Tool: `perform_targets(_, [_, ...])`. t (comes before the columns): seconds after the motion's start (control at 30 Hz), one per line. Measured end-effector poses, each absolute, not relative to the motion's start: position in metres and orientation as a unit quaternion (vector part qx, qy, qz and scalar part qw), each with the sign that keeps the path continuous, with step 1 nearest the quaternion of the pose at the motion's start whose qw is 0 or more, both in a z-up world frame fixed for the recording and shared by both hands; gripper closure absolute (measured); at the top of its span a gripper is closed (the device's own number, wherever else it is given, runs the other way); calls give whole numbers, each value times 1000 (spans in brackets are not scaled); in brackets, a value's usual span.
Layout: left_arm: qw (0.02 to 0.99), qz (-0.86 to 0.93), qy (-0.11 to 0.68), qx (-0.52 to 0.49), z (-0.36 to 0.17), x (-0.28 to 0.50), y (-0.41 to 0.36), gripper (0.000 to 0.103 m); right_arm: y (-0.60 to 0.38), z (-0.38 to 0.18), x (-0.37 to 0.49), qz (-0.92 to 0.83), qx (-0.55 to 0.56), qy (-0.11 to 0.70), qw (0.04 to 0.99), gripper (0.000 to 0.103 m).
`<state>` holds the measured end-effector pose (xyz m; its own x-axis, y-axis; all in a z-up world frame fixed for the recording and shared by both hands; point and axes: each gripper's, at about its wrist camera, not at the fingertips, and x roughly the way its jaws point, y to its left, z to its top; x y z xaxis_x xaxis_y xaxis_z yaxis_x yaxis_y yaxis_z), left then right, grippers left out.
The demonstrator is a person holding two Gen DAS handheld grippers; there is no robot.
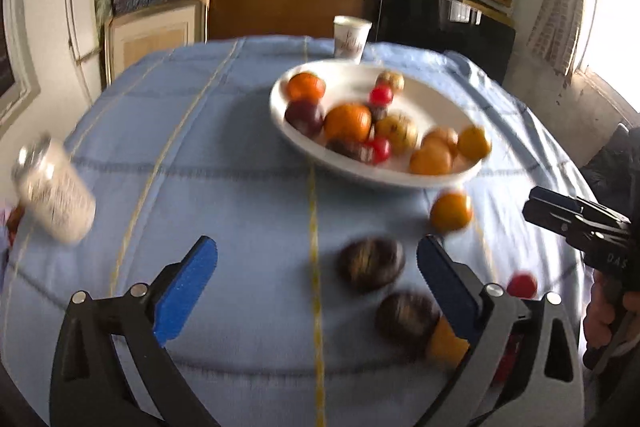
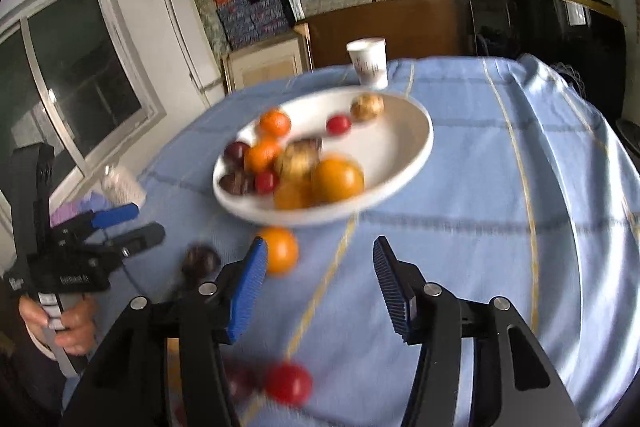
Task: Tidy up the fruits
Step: 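Carry the orange and mangosteen over the white plate and release both, then grasp a red tomato with the right tool while the left tool grasps a small tan fruit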
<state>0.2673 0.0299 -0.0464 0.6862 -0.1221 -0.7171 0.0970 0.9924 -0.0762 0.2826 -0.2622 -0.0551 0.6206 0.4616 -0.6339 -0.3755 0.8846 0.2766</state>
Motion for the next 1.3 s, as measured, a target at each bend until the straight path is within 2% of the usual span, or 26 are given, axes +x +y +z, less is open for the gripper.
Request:
perform_targets(0.27, [923,-45,382,-15,-54,224,40,5,-266,-60,250,236,42,374,896,48])
perform_targets(0.7, [921,-52,385,0,-54,218,35,5,-262,-71,244,244,32,412,878,48])
perform_targets(1.2, [920,-65,387,-6,-54,218,32,5,-257,-79,244,261,37,435,861,64])
perform_targets(1.3, [920,-70,385,-1,-53,216,28,5,-255,-80,243,263,34,434,861,65])
